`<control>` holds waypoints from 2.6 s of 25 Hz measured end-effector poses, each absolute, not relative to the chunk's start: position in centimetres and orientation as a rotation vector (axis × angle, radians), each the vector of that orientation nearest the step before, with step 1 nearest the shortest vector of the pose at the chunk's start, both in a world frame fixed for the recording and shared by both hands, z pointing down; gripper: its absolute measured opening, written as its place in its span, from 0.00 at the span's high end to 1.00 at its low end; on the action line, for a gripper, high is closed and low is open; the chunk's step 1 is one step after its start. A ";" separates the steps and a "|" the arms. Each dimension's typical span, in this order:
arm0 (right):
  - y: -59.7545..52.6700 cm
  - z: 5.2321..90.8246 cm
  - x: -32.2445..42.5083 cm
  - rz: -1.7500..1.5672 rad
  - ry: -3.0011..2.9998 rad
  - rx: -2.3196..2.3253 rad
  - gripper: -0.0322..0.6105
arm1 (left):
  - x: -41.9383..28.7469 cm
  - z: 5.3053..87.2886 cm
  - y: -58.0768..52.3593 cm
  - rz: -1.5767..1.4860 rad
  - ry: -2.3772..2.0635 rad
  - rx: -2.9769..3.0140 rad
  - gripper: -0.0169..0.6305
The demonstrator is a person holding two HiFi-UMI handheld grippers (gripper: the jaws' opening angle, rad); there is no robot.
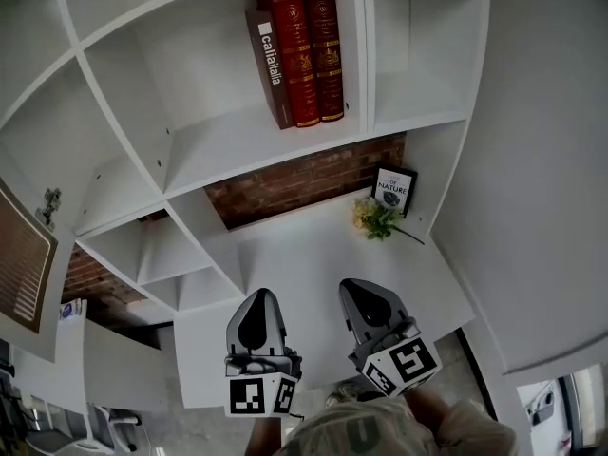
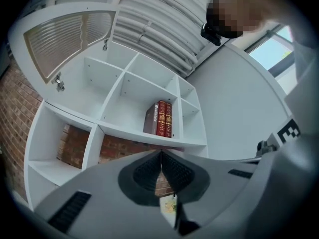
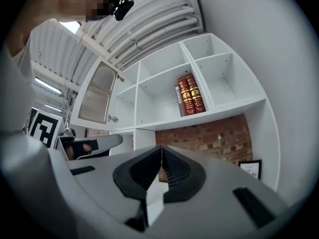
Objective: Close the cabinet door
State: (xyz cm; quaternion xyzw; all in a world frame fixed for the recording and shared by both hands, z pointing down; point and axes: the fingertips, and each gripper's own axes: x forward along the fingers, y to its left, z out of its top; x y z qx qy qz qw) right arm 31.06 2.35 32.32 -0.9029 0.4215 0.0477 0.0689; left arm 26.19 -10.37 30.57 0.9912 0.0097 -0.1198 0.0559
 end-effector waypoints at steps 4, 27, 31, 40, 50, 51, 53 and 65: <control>2.3 31.5 32.3 0.178 1.317 -2.700 0.92 | 26.7 30.5 -10.3 -0.370 -0.019 3.024 0.95; -16.8 24.9 21.7 0.291 2.176 -1.984 0.92 | 12.8 28.3 -21.3 -0.375 -0.967 2.993 0.95; -22.7 21.6 14.8 0.358 2.362 -1.720 0.74 | 7.4 27.6 -22.8 -0.393 -1.184 2.945 0.95; -34.4 16.5 2.2 0.287 2.509 -1.431 0.55 | -4.3 27.4 -24.0 -0.420 -1.586 2.776 0.95; -42.7 15.4 -0.4 0.266 2.319 -1.731 0.55 | -10.5 28.1 -24.0 -0.404 -1.789 2.652 0.95; -43.4 15.5 -0.4 0.257 2.300 -1.760 0.55 | -10.7 28.3 -24.1 -0.398 -1.797 2.649 0.95; -44.9 15.8 -0.5 0.240 2.277 -1.822 0.55 | -11.3 28.2 -24.4 -0.397 -1.814 2.642 0.95; -45.9 16.5 -0.7 0.312 2.141 -2.003 0.58 | -13.0 29.1 -24.3 -0.406 -1.845 2.596 0.95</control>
